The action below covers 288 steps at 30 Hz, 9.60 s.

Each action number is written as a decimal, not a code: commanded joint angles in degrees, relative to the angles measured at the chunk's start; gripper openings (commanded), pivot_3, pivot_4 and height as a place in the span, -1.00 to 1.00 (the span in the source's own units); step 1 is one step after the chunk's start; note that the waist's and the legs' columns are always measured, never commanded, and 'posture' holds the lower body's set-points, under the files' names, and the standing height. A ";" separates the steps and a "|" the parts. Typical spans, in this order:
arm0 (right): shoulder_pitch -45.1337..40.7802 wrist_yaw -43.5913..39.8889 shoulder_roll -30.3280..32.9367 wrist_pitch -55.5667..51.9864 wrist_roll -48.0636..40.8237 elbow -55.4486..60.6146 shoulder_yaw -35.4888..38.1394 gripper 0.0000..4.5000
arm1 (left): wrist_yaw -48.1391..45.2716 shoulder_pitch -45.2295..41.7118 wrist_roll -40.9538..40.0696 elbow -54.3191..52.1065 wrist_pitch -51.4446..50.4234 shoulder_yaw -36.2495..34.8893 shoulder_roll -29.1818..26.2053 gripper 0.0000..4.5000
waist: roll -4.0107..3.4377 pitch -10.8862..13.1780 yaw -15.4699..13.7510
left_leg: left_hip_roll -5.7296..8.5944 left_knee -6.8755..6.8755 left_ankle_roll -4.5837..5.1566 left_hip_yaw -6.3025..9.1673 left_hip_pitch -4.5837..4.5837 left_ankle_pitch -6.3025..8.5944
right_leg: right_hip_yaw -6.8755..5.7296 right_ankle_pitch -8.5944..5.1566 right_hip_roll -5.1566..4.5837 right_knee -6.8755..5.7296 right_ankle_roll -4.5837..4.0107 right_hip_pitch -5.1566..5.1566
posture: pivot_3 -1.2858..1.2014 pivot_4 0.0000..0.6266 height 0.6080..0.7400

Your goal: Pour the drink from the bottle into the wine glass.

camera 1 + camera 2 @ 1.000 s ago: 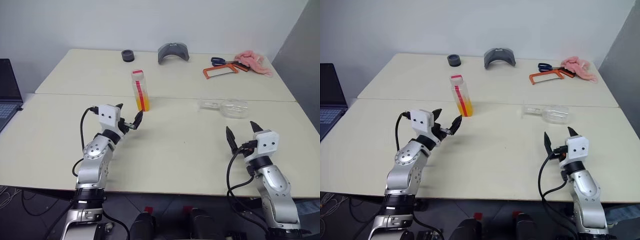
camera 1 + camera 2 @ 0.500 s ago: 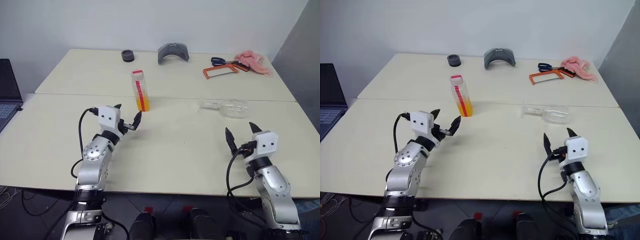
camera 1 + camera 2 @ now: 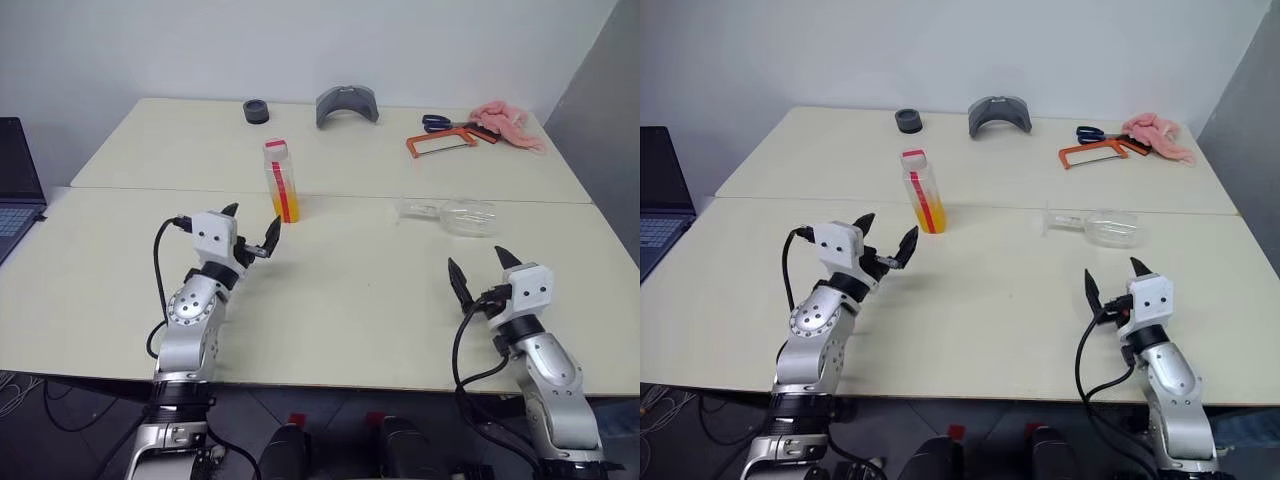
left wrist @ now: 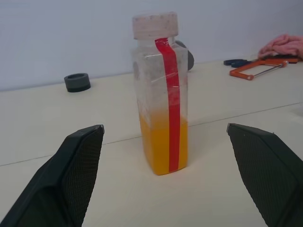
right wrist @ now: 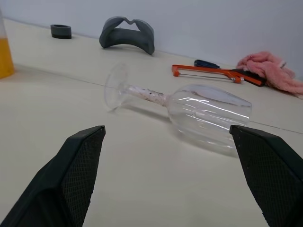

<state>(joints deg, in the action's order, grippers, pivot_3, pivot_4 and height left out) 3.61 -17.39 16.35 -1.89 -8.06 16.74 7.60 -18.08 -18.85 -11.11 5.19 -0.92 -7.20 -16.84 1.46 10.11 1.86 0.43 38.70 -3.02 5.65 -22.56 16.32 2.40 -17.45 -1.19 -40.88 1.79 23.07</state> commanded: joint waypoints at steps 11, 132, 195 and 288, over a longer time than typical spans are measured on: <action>-0.30 -11.03 9.39 -18.43 -13.91 19.38 -3.69 1.00 | 5.20 -9.46 2.90 4.31 -7.98 2.02 2.61 0.98 | 0.01 0.00 -0.08 | 0.03 0.03 0.00 0.09 -0.02 0.00 | -0.08 0.00 0.00 0.04 0.00 -0.08 | 0.03 -0.52 1.00; -9.95 -6.58 13.68 -34.92 -27.05 30.98 0.30 1.00 | -43.32 -30.56 -7.97 25.53 -0.66 10.82 10.49 -0.20 | 0.10 0.06 0.06 | 0.11 0.06 -0.20 0.04 -0.26 -0.12 | -0.09 0.01 -0.01 0.09 0.01 0.10 | 0.03 -0.52 1.00; -21.80 -24.06 26.89 -36.73 -31.49 19.91 6.25 0.90 | -60.01 -29.25 -5.24 25.16 3.82 16.10 9.56 -0.23 | 0.01 0.15 -0.20 | 0.08 0.11 0.03 0.14 -0.31 0.01 | -0.11 0.01 -0.02 0.12 0.01 0.08 | 0.03 -0.52 1.00; -13.42 12.76 -1.85 -36.27 -4.10 32.40 -14.80 0.57 | -56.19 -32.89 -2.76 33.01 9.48 15.73 12.72 -0.24 | -0.06 0.15 0.07 | 0.07 0.09 0.02 0.15 -0.25 0.00 | -0.09 0.00 0.07 0.09 0.02 0.09 | 0.03 -0.52 1.00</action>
<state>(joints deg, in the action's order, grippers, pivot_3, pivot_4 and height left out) -8.95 -4.05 14.78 -38.98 -12.10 47.96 -7.95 -74.30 -50.18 -13.62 39.03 7.10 8.91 -4.35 1.40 10.26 1.92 0.50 38.80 -3.00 5.79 -22.82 16.33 2.31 -17.45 -1.12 -40.79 1.81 23.15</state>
